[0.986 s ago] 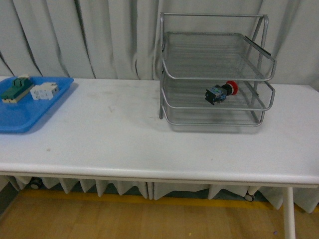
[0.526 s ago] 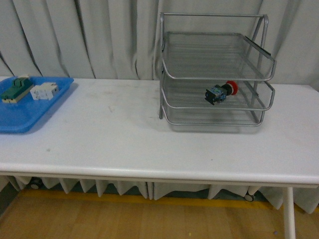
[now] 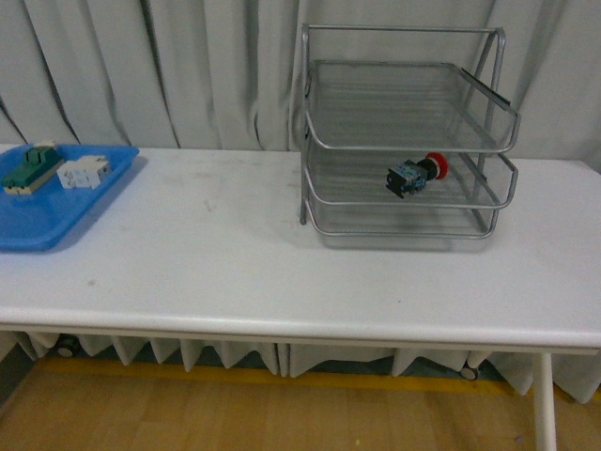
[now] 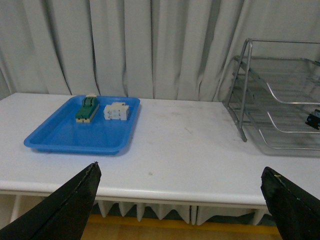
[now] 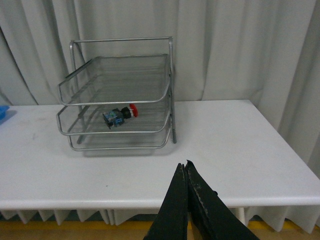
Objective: Place button on rack with both arms
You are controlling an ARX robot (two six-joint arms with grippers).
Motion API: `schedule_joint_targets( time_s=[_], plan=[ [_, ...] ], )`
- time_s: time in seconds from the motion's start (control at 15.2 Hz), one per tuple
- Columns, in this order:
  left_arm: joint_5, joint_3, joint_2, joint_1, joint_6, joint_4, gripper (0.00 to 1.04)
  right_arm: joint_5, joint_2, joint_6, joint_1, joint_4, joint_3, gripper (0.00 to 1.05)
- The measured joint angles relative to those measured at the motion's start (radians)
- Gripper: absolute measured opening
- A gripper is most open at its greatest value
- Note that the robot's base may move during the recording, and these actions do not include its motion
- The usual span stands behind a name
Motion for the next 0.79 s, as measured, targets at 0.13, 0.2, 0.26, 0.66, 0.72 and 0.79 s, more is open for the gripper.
schedule_joint_targets(
  time_s=[0.13, 0.2, 0.26, 0.66, 0.72, 0.79],
  plan=[
    [0.000, 0.000, 0.000, 0.000, 0.000, 0.000, 0.98, 0.000, -0.043, 0.000, 0.002, -0.012, -0.030, 0.02],
    [0.000, 0.000, 0.000, 0.000, 0.000, 0.000, 0.98, 0.000, -0.059, 0.000, 0.002, -0.019, -0.030, 0.02],
    [0.000, 0.000, 0.000, 0.000, 0.000, 0.000, 0.98, -0.004, -0.156, 0.000, 0.002, -0.167, -0.030, 0.02],
    [0.000, 0.000, 0.000, 0.000, 0.000, 0.000, 0.98, 0.000, -0.227, 0.000, 0.002, -0.194, -0.030, 0.02],
    [0.000, 0.000, 0.000, 0.000, 0.000, 0.000, 0.98, 0.000, -0.227, 0.000, 0.002, -0.194, -0.030, 0.02],
    [0.000, 0.000, 0.000, 0.000, 0.000, 0.000, 0.98, 0.000, -0.227, 0.000, 0.002, -0.194, -0.030, 0.02]
  ],
)
